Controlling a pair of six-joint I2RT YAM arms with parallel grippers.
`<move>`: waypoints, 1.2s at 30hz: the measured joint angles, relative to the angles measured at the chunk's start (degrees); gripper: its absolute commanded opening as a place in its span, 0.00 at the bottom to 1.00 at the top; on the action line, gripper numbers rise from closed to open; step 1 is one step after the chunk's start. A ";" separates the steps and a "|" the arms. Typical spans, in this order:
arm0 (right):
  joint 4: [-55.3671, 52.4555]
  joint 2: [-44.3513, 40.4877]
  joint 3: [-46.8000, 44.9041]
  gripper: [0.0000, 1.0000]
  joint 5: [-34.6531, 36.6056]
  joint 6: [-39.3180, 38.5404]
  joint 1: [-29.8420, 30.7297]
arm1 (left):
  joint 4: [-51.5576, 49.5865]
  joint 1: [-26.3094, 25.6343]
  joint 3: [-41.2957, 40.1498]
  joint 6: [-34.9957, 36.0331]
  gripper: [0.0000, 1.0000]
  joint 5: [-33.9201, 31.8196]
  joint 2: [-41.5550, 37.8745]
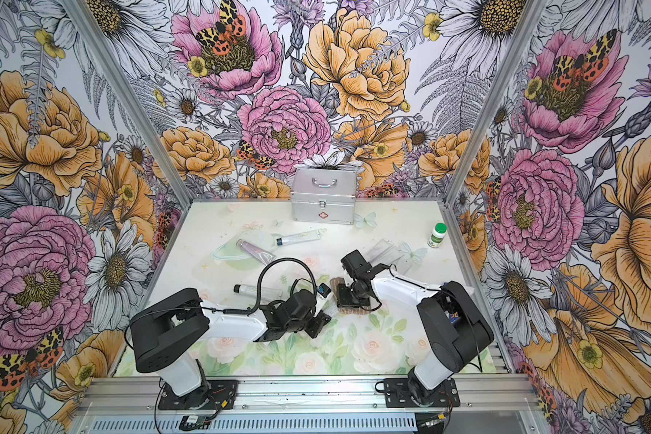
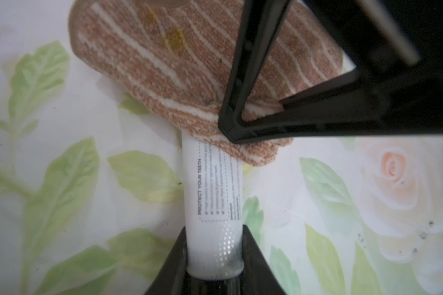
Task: Wipe the surface of the toothpaste tube
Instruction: Wipe the dirt from the toothpaste tube.
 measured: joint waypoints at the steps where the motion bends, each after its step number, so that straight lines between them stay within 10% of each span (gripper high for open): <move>1: 0.00 0.33 -0.02 0.00 -0.13 -0.24 -0.61 | 0.04 0.09 0.00 0.00 0.26 0.09 0.00; 36: -1.88 5.57 5.01 0.00 -1.20 -0.70 -5.40 | 0.98 -0.22 -0.26 -0.07 0.25 -1.27 0.20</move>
